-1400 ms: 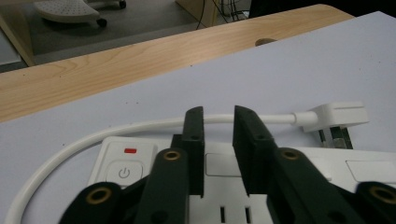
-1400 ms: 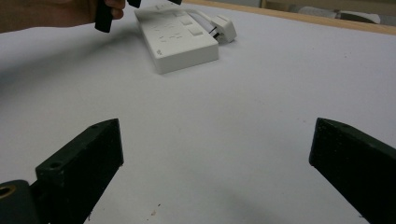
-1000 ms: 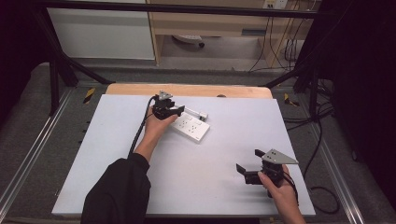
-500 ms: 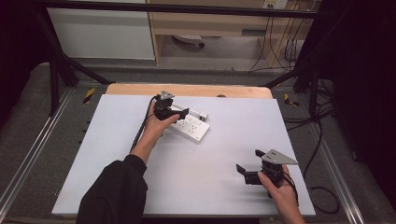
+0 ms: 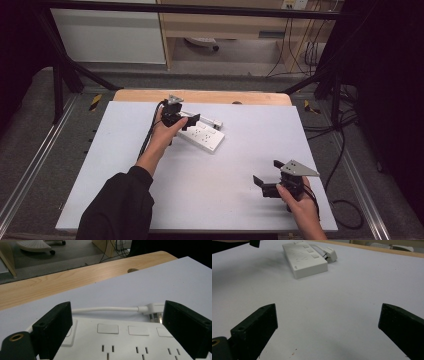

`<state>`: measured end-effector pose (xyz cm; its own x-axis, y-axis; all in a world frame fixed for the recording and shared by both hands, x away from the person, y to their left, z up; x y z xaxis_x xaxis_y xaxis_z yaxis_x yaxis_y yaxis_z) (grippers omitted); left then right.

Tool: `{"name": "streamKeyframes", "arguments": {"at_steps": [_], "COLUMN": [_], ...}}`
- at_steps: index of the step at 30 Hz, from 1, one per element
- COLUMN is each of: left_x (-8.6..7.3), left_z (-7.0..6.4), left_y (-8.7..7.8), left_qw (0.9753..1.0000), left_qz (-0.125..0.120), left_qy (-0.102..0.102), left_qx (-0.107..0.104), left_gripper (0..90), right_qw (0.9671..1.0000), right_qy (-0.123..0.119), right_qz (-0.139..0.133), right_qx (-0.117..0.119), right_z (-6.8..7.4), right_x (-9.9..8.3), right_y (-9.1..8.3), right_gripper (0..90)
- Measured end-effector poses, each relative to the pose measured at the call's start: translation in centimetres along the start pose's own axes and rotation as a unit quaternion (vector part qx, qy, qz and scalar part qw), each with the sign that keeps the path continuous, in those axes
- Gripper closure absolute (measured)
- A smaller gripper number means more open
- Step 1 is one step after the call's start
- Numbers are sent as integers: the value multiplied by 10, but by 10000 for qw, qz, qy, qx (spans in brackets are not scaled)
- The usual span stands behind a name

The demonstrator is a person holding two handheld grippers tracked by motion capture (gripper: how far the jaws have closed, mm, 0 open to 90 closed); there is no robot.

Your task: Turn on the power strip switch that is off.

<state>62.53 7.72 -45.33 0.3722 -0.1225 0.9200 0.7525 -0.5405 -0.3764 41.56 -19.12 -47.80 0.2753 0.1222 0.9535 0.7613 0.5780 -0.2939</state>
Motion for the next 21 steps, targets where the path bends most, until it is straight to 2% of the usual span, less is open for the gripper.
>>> {"name": "streamKeyframes", "arguments": {"at_steps": [5,10,21], "left_x": [0,3,9], "left_z": [2,5,17], "left_y": [-5,-14,-44], "left_qw": [9999,10000,9999], "left_qz": [87,35,52], "left_qy": [-37,-71,-67], "left_qx": [53,21,101], "left_gripper": [87,77,88], "right_qw": [10000,10000,10000], "right_qy": [12,2,1], "right_qz": [11,12,1], "right_qx": [-2,-10,-10], "right_z": [0,0,0], "right_x": [0,0,0], "right_y": [0,0,0], "right_gripper": [28,27,28]}}
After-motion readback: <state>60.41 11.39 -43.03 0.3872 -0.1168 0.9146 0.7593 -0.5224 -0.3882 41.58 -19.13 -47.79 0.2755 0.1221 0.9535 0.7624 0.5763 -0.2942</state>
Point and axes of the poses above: each handheld gripper's, and its own axes: y roughly forward along the jaws, x roughly out of its top, z roughly to its left, the point moved 10 cm from there along y, roughly forward along the jaws, and after that the axes turned 8 degrees about -z, right-handed, at the moved point
